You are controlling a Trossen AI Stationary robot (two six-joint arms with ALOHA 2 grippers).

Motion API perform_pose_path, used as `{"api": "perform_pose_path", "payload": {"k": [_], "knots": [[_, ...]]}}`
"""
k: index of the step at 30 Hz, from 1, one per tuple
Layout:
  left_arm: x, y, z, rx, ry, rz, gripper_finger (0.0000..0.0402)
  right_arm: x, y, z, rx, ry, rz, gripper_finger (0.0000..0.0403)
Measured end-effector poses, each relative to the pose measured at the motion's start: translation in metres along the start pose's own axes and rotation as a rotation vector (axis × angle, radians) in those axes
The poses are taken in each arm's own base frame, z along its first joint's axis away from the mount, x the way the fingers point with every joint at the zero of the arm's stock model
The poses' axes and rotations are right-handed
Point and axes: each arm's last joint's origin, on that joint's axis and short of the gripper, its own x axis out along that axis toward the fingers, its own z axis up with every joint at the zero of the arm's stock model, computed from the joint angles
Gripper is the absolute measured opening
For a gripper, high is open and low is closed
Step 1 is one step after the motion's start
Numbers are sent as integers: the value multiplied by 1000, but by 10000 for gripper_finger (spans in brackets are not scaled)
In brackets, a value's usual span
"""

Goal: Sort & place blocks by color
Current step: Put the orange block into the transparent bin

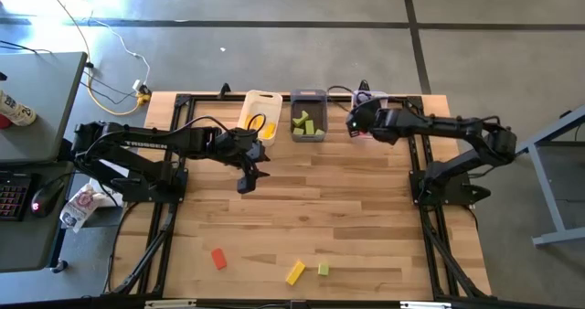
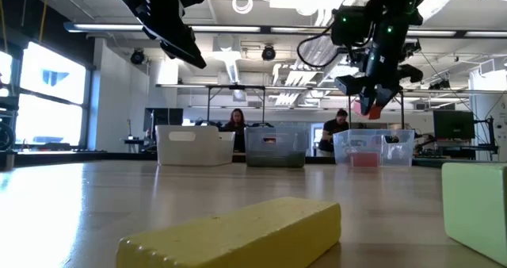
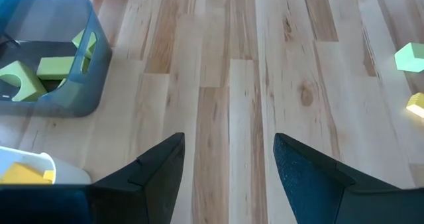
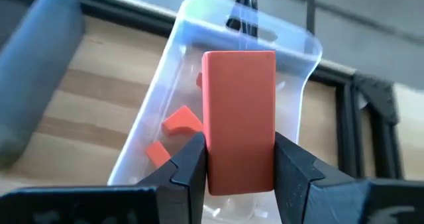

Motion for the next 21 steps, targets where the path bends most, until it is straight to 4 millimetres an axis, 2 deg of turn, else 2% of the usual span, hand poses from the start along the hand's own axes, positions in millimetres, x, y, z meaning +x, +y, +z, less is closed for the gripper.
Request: {"api": "perform_pose_path", "payload": {"k": [9, 15, 21], "knots": [[0, 0, 0, -22, 5, 0, 218, 26, 0, -1, 27, 189, 43, 108], [0, 0, -4, -27, 39, 0, 218, 44, 6, -6, 8, 259, 14, 108], [0, 0, -6, -27, 61, -1, 218, 54, 6, -7, 8, 297, 1, 108]]}}
